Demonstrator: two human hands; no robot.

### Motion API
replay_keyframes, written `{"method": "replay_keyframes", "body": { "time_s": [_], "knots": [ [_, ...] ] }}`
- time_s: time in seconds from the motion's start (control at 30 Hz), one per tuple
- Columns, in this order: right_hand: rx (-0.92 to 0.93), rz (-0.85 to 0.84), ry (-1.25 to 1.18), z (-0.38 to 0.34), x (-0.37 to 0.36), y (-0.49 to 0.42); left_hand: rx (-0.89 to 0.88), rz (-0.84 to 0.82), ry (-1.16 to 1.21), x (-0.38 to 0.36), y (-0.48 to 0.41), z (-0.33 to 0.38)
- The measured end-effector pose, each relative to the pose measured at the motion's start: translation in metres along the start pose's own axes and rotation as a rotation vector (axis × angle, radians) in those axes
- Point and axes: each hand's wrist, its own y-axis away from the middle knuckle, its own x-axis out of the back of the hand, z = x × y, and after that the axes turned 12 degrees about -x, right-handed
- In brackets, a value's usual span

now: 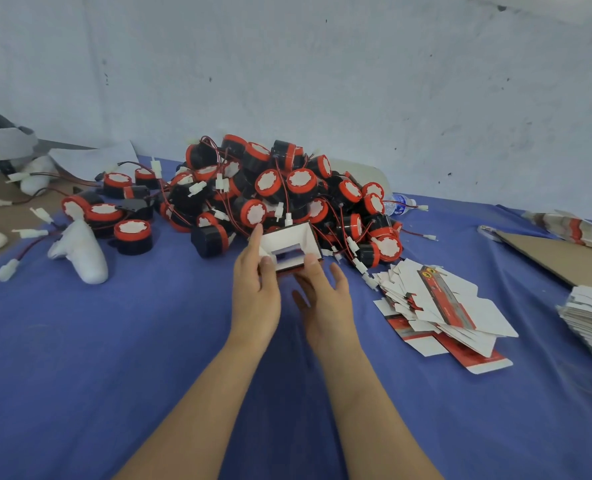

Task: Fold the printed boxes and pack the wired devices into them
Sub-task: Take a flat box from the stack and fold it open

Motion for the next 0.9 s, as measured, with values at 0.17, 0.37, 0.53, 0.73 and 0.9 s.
{"method": "replay_keyframes", "body": {
  "time_s": [0.17,0.37,0.53,0.73,0.9],
  "knots": [
    [0.056,-0.079,-0.056,-0.006,0.003,0.002,0.01,-0.082,0.049,-0.006,0.007,0.006],
    [0.181,-0.002,0.173,-0.014,0.005,0.007,0.147,-0.158,-0.002,-0.007,0.006,0.003],
    [0.617,0.135,1.06,-0.013,0.001,0.015,0.419,-0.096,0.03,0.009,-0.013,0.011],
    [0.538,-0.157,1.754,0.006,-0.016,0.023,0.363,-0.173,-0.041,0.024,-0.013,0.005],
    [0.413,-0.295,1.495,0.001,-0.014,0.023,0.402,-0.141,-0.049,0.02,-0.013,0.005]
  ]
}}
